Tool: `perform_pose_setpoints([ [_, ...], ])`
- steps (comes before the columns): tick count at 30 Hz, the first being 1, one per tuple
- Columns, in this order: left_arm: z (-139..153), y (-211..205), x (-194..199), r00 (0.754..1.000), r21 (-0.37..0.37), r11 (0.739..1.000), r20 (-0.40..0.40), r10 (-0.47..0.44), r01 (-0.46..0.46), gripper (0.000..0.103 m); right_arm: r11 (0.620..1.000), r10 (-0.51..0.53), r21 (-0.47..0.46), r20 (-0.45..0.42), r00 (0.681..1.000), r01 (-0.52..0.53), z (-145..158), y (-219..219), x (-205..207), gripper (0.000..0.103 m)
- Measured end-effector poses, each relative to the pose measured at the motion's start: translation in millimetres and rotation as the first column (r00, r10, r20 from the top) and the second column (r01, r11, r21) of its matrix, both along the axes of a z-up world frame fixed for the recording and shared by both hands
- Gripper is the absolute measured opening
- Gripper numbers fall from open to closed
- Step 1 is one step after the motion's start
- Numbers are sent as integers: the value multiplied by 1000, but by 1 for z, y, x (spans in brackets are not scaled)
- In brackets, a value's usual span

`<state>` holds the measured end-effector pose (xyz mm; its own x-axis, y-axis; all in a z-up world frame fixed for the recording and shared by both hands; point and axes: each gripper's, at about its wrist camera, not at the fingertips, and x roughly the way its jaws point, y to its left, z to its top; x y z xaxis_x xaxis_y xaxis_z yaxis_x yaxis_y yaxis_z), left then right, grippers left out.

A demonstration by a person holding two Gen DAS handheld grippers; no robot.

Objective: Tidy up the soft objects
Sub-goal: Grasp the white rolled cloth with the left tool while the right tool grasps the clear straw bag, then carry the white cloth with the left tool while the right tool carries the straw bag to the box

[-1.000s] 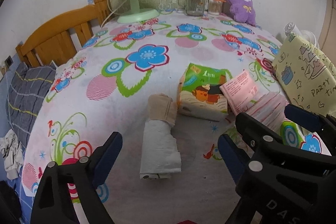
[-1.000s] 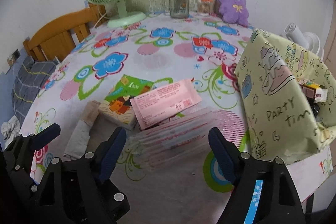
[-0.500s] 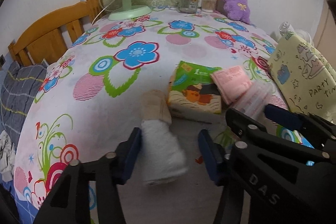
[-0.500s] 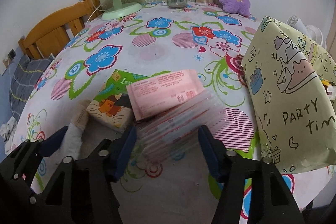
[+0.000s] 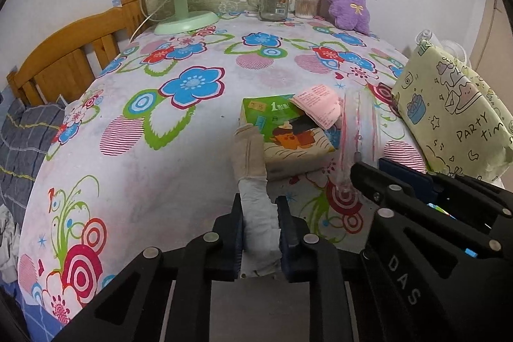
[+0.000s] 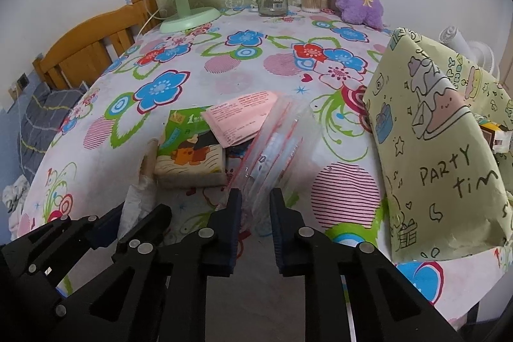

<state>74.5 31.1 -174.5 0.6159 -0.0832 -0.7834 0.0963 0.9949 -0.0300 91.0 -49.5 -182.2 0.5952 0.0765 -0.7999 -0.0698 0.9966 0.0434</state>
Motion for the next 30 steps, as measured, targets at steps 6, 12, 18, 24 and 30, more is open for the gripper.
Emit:
perform_pose_setpoints([
  [6,7,-2,-5,1000,7,1000,23,7,-8,16,1000,1,3,26,1000,-2,8,-2,-5,18],
  [12,17,-8,-10,999,8,1000,47,5,-5,16,1000,-4,11,55,998,3,20,-7,-12,17],
  [18,29,-12,-15,997,4,1000,78,1,-2,16,1000,-8,16,86,996,6,32,-12,-19,17],
  [24,45,-16,-23,993,5,1000,115,2,-2,16,1000,-7,18,125,992,4,49,-17,-27,17],
  [30,61,-19,-30,989,3,1000,150,1,-2,16,1000,-5,20,155,988,2,65,-19,-33,17],
])
